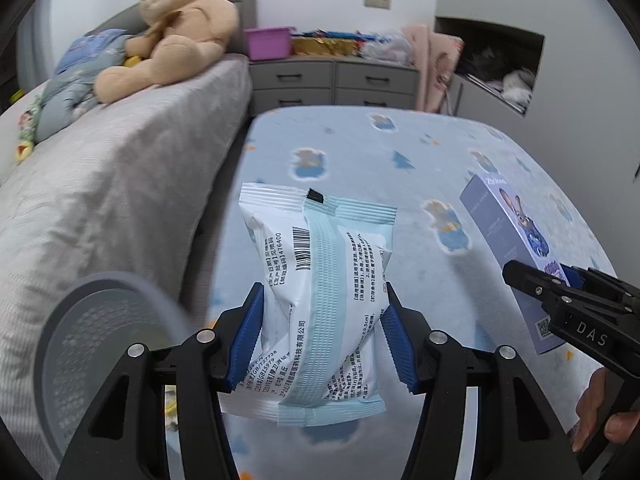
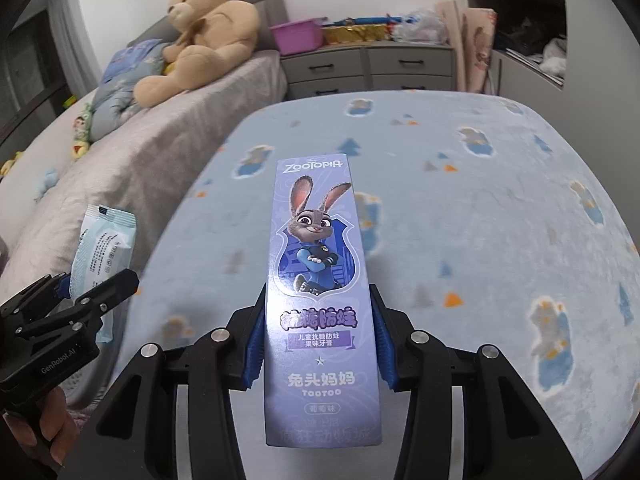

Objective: Collect trash
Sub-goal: 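Carry packet and box over the wastebasket and open both tools to drop them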

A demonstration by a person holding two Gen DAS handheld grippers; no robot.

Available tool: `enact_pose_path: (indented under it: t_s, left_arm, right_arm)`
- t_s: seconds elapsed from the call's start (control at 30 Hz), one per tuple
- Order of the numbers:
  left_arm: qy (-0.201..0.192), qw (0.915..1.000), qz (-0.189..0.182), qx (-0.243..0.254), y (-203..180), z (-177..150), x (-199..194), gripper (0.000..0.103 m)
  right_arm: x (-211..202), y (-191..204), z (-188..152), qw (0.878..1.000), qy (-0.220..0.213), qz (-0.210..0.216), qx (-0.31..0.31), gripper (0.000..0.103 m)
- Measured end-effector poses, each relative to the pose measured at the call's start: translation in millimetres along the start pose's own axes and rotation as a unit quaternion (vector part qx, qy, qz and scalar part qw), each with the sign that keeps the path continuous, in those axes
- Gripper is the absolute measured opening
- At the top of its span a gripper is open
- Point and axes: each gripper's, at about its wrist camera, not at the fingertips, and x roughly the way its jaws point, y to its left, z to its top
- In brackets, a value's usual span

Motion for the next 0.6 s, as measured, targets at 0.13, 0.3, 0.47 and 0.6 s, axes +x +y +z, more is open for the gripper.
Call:
enact_pose_path:
  t_s: [0.13, 0.3, 0.47, 0.6]
  left_arm:
    - [-0.015, 0.9985, 0.040, -0.035, 44.5, -12.2, -29.5, 0.055]
    - [-0.018, 0.9904, 0.114, -0.076, 105.6, -32.1, -49.4, 0.055]
    - [-0.015, 0.9792, 0.168, -0.113, 157.9, -50.2, -59.5, 0.055]
    - [-0.002, 0.9730, 0.186, -0.137, 185.5, -63.5, -52.5, 0.055]
  right_arm:
    - [-2.1, 47.1, 1.0, 0.999, -0.002, 0.036, -0.029, 0.044]
    - [2.6, 114.9, 0.8, 0.994, -0.001, 0.080, -0.073, 0.044]
    - [14.9, 172.0, -2.7, 0.987, 0.010, 0.118, -0.108, 0.044]
    - [28.0, 209.5, -9.1, 0.980, 0.025, 0.144, -0.136, 0.044]
